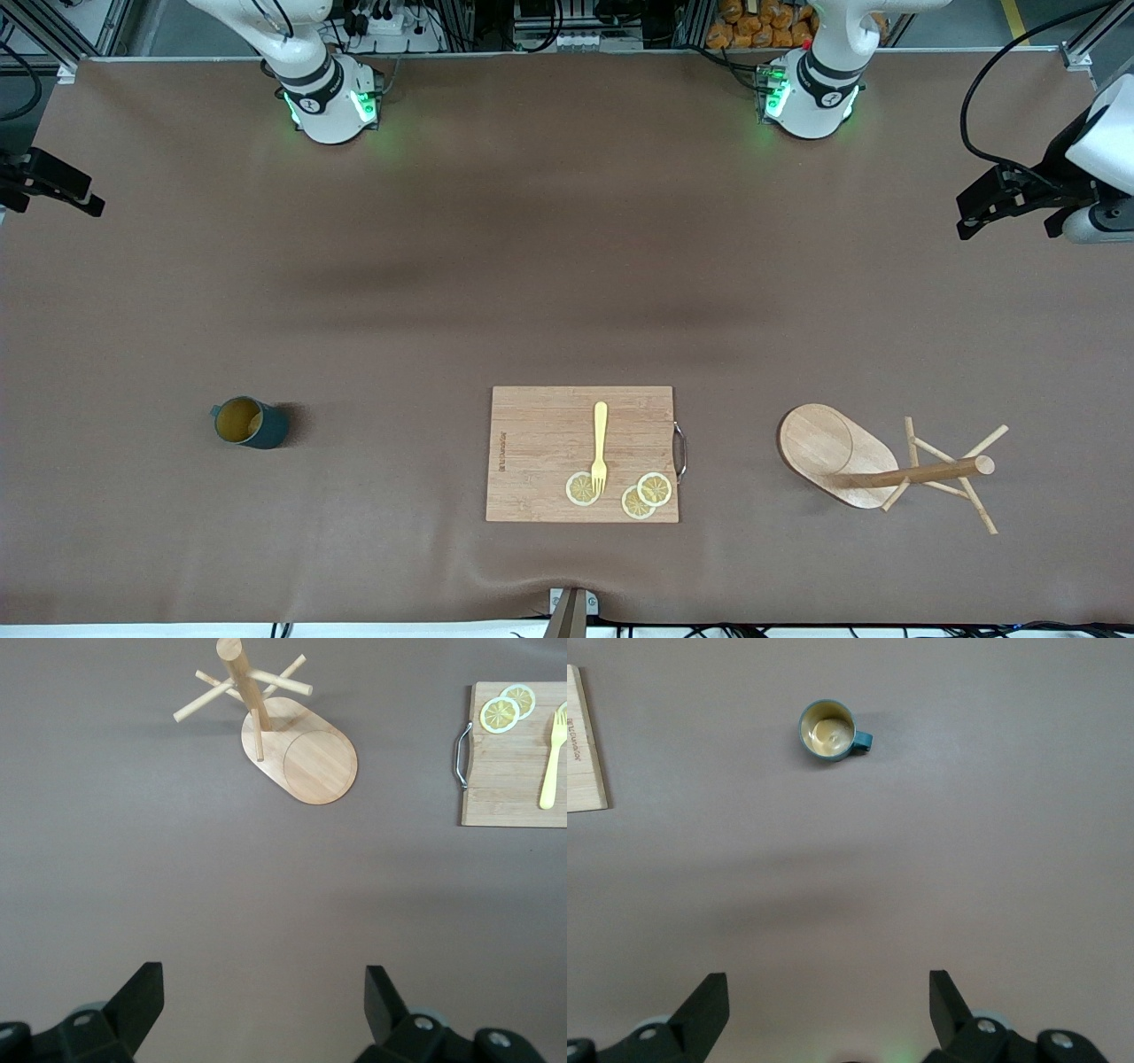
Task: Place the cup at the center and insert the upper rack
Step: 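Reach the right gripper toward the teal mug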
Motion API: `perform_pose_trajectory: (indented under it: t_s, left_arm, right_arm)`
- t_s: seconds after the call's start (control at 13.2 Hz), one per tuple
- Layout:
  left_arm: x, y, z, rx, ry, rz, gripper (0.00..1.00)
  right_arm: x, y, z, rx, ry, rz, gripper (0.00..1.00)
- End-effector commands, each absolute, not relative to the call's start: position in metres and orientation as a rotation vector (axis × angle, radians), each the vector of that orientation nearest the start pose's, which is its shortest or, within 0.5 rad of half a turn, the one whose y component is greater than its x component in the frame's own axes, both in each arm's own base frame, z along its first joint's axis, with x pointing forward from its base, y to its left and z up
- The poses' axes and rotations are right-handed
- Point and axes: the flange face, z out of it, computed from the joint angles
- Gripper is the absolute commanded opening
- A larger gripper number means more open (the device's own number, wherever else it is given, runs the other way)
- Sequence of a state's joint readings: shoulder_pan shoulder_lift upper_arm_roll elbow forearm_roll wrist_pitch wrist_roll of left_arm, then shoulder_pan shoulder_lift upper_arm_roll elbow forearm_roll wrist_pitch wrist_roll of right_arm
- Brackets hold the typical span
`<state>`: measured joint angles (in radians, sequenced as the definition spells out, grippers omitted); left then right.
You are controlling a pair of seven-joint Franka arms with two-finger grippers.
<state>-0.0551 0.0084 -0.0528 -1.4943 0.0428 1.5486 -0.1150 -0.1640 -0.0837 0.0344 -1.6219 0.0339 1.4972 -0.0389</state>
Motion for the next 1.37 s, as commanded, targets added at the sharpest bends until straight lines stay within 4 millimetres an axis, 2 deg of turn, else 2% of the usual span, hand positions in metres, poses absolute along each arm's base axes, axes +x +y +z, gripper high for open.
perform_pose_trajectory:
  t_s: [0.0,0.23,0.53,0.68,0.99,1.29]
  left_arm:
    - [0.554,-0.054,0.655,-3.111,-0.034,-0.063,1.00]
    - [0.552,-0.058,0.653,-3.100,-0.021,-0.034,1.00]
    - [0.553,-0.054,0.650,-3.101,-0.037,-0.027,1.00]
    - [0.553,-0.055,0.650,-3.103,-0.037,-0.029,1.00]
    - [0.555,-0.055,0.647,-3.105,-0.039,-0.040,1.00]
    - [0.557,-0.055,0.648,-3.107,-0.038,-0.059,1.00]
  right_arm:
    - [0.515,-0.062,0.642,-3.091,0.164,0.061,1.00]
    - [0.514,-0.060,0.642,-3.091,0.157,0.061,1.00]
    - [0.518,-0.060,0.638,-3.092,0.160,0.064,1.00]
    - [0.525,-0.062,0.629,-3.094,0.164,0.076,1.00]
    - [0.567,-0.069,0.576,-3.089,0.173,0.090,1.00]
    - [0.618,-0.074,0.499,-3.074,0.190,0.050,1.00]
